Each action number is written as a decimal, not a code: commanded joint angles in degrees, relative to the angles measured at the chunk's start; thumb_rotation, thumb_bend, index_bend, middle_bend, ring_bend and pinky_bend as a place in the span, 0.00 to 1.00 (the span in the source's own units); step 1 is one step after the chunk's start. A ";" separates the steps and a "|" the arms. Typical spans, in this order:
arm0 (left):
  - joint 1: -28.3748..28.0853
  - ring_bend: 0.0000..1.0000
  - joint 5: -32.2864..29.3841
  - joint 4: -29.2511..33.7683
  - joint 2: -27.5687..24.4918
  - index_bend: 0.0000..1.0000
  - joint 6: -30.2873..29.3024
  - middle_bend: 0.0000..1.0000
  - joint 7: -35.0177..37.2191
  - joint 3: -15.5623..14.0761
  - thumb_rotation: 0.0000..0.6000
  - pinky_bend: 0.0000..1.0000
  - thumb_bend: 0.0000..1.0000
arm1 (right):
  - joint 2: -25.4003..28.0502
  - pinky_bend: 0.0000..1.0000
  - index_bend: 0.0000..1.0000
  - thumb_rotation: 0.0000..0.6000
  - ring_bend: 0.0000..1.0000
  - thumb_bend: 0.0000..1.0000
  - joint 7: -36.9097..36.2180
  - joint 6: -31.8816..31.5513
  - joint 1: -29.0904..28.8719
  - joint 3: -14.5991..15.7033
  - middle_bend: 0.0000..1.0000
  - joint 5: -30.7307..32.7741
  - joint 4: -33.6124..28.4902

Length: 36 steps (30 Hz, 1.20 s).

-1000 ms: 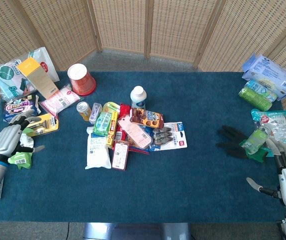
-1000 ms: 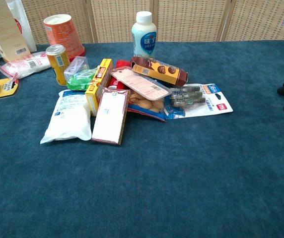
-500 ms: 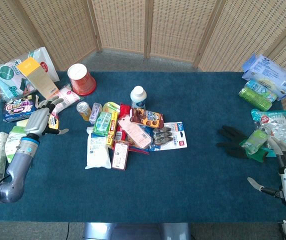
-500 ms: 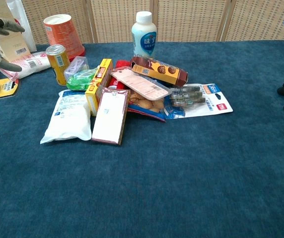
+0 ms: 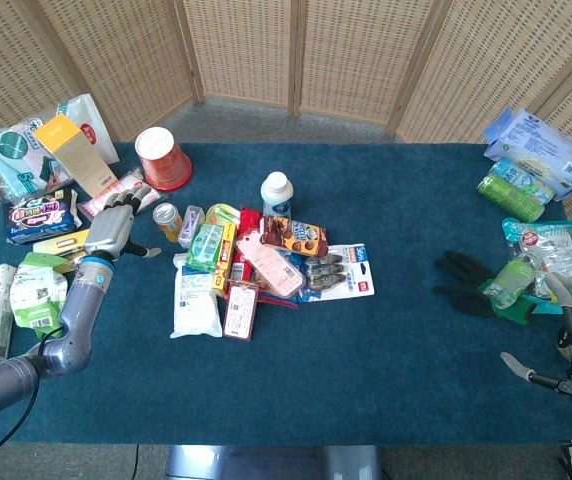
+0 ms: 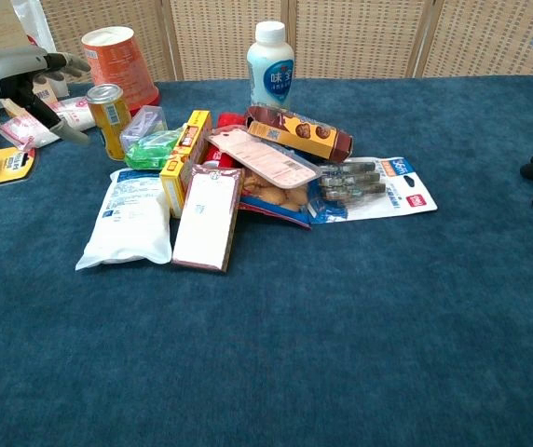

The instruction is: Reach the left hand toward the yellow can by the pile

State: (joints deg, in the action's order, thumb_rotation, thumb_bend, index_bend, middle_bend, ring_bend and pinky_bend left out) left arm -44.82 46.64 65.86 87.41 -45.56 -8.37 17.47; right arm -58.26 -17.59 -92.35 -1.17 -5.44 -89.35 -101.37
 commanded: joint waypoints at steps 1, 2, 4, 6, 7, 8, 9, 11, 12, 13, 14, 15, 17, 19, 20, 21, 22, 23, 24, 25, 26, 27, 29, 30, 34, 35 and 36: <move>-2.06 0.00 -1.54 -3.71 2.89 0.08 0.44 0.00 -2.12 0.24 1.00 0.00 0.00 | 0.23 0.00 0.00 1.00 0.00 0.00 -0.59 0.12 -0.01 -0.17 0.00 0.35 0.13; -2.55 0.00 -1.88 -4.77 3.73 0.09 0.26 0.00 -2.85 0.27 1.00 0.00 0.00 | 0.28 0.00 0.00 1.00 0.00 0.00 -0.77 0.16 -0.02 -0.21 0.00 0.44 0.19; -3.76 0.00 -2.88 -7.31 5.70 0.12 -0.25 0.00 -5.03 0.32 1.00 0.06 0.00 | 0.39 0.00 0.00 1.00 0.00 0.00 -1.20 0.26 -0.05 -0.32 0.00 0.68 0.29; -4.77 0.02 -3.50 -9.43 7.36 0.17 -0.91 0.02 -6.94 0.39 1.00 0.21 0.00 | 0.50 0.00 0.00 1.00 0.00 0.00 -1.62 0.32 -0.07 -0.40 0.00 0.80 0.37; -5.33 0.09 -3.71 -10.74 8.45 0.22 -1.55 0.08 -8.03 0.46 1.00 0.31 0.00 | 0.57 0.00 0.00 1.00 0.00 0.00 -1.88 0.31 -0.06 -0.45 0.00 0.85 0.41; -5.71 0.19 -3.79 -11.71 9.28 0.27 -2.11 0.17 -8.86 0.48 1.00 0.42 0.00 | 0.62 0.00 0.01 1.00 0.00 0.00 -2.11 0.32 -0.06 -0.47 0.00 0.86 0.47; -6.06 0.29 -3.83 -12.69 10.09 0.33 -2.64 0.27 -9.77 0.44 1.00 0.51 0.00 | 0.67 0.00 0.01 1.00 0.00 0.00 -2.32 0.36 -0.07 -0.49 0.00 0.89 0.50; -6.75 0.49 -3.78 -14.61 11.88 0.48 -3.84 0.46 -11.58 0.40 1.00 0.68 0.00 | 0.80 0.00 0.01 1.00 0.00 0.00 -2.76 0.46 -0.09 -0.53 0.00 0.99 0.50; -6.95 0.56 -3.56 -15.36 12.61 0.53 -4.44 0.52 -12.20 0.33 1.00 0.73 0.00 | 0.85 0.00 0.01 1.00 0.00 0.00 -2.90 0.47 -0.09 -0.56 0.00 1.03 0.49; -7.13 0.60 -3.32 -16.13 13.43 0.56 -5.13 0.56 -12.84 0.32 1.00 0.76 0.00 | 0.92 0.00 0.01 1.00 0.00 0.00 -3.07 0.46 -0.08 -0.58 0.00 1.04 0.49; -7.21 0.63 -3.15 -16.59 13.95 0.59 -5.66 0.59 -13.18 0.41 1.00 0.79 0.00 | 0.97 0.00 0.01 1.00 0.00 0.00 -3.21 0.41 -0.05 -0.60 0.00 1.03 0.46; -7.26 0.64 -2.91 -16.97 14.36 0.61 -6.17 0.61 -13.41 0.48 1.00 0.80 0.00 | 1.02 0.00 0.01 1.00 0.00 0.00 -3.37 0.34 -0.01 -0.62 0.00 1.04 0.41; -7.20 0.66 -2.28 -17.46 14.86 0.63 -7.02 0.64 -13.58 0.67 1.00 0.80 0.00 | 1.17 0.00 0.01 1.00 0.00 0.00 -3.65 0.20 0.08 -0.62 0.00 1.00 0.29; -6.89 0.67 -1.72 -17.01 14.62 0.65 -7.65 0.66 -13.44 0.96 1.00 0.81 0.00 | 1.28 0.00 0.01 1.00 0.00 0.00 -3.78 0.08 0.16 -0.67 0.00 1.05 0.22; -6.69 0.67 -1.43 -16.52 14.32 0.65 -8.07 0.66 -13.35 1.09 1.00 0.81 0.00 | 1.30 0.00 0.01 1.00 0.00 0.00 -3.81 0.04 0.18 -0.70 0.00 1.10 0.21; -6.44 0.67 -1.12 -15.80 13.91 0.65 -8.60 0.67 -13.22 1.26 1.00 0.81 0.00 | 1.31 0.00 0.01 1.00 0.00 0.00 -3.83 0.04 0.19 -0.72 0.00 1.15 0.20; -6.01 0.67 -0.67 -14.43 13.12 0.66 -9.38 0.67 -13.03 1.48 1.00 0.81 0.00 | 1.33 0.00 0.01 1.00 0.00 0.00 -3.87 0.06 0.20 -0.75 0.00 1.22 0.18; -5.63 0.67 -0.34 -13.08 12.37 0.66 -10.07 0.67 -12.88 1.67 1.00 0.81 0.00 | 1.35 0.00 0.01 1.00 0.00 0.00 -3.89 0.09 0.20 -0.76 0.00 1.26 0.15; -5.23 0.67 0.04 -11.49 11.47 0.66 -10.84 0.67 -12.82 1.85 1.00 0.81 0.00 | 1.35 0.00 0.01 1.00 0.00 0.00 -3.88 0.07 0.21 -0.77 0.00 1.25 0.10; -4.63 0.67 0.62 -9.10 10.06 0.66 -11.97 0.67 -12.99 1.97 1.00 0.81 0.00 | 1.35 0.00 0.01 1.00 0.00 0.00 -3.79 -0.02 0.23 -0.77 0.00 1.12 0.00; -4.20 0.67 1.10 -7.19 8.88 0.66 -12.85 0.67 -13.32 2.00 1.00 0.81 0.00 | 1.34 0.00 0.01 1.00 0.00 0.00 -3.67 -0.08 0.23 -0.75 0.00 1.00 -0.06; -3.77 0.67 1.53 -5.24 7.64 0.66 -13.74 0.66 -13.77 2.04 1.00 0.81 0.00 | 1.32 0.00 0.01 1.00 0.00 0.00 -3.54 -0.12 0.24 -0.71 0.00 0.86 -0.12; -2.78 0.67 1.89 -0.56 4.77 0.66 -15.64 0.66 -14.88 2.44 1.00 0.81 0.00 | 1.28 0.00 0.01 1.00 0.00 0.00 -3.28 -0.17 0.28 -0.55 0.00 0.54 -0.33; -2.38 0.67 1.85 1.50 3.54 0.66 -16.22 0.66 -15.25 2.71 1.00 0.81 0.00 | 1.29 0.00 0.01 1.00 0.00 0.00 -3.27 -0.16 0.28 -0.47 0.00 0.34 -0.35; -0.81 0.67 2.24 10.62 -2.01 0.66 -19.01 0.66 -17.03 3.72 1.00 0.80 0.00 | 1.26 0.00 0.01 1.00 0.00 0.00 -2.88 -0.39 0.30 -0.27 0.00 -0.36 -0.64; -0.54 0.67 2.32 12.55 -3.20 0.66 -19.60 0.66 -17.53 3.94 1.00 0.80 0.00 | 1.26 0.00 0.01 1.00 0.00 0.00 -2.76 -0.41 0.31 -0.25 0.00 -0.42 -0.72; -0.27 0.67 2.38 14.53 -4.43 0.66 -20.25 0.66 -18.09 4.19 1.00 0.80 0.00 | 1.26 0.00 0.01 1.00 0.00 0.00 -2.69 -0.42 0.32 -0.23 0.00 -0.44 -0.76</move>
State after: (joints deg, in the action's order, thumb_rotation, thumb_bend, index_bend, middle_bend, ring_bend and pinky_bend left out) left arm -46.70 48.36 74.67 87.42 -62.99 -24.50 20.62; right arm -56.99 -20.23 -92.77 -0.85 -5.66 -89.82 -102.14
